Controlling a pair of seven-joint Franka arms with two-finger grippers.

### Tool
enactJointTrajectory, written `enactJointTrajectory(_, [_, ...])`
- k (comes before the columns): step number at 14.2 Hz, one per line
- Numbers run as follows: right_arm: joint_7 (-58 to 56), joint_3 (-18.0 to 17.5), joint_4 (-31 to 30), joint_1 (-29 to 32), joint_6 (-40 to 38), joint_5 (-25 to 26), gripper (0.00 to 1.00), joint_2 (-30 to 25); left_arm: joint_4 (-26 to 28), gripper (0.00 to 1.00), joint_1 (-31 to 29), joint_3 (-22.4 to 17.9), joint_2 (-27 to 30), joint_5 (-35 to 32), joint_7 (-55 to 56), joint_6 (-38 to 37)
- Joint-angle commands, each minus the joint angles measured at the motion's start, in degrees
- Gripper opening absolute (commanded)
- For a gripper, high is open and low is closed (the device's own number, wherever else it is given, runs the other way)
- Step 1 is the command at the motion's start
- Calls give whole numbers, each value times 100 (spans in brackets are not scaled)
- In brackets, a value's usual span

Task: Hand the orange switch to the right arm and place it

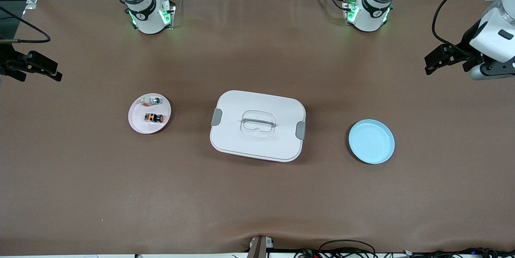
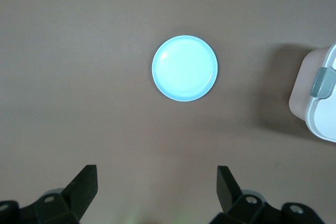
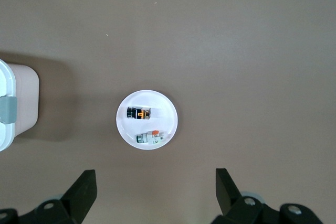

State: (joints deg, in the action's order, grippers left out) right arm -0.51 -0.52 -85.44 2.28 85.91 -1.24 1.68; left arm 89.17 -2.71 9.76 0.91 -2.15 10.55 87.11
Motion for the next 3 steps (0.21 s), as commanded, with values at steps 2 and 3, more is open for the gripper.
enactJointTrajectory(2, [51, 0, -210, 35, 189, -78, 100, -185, -101, 100, -11, -36, -21, 83, -88, -159])
enactJointTrajectory(3, [59, 0, -210, 44, 215, -87, 100, -185, -101, 100, -2, -36, -21, 83, -88, -159])
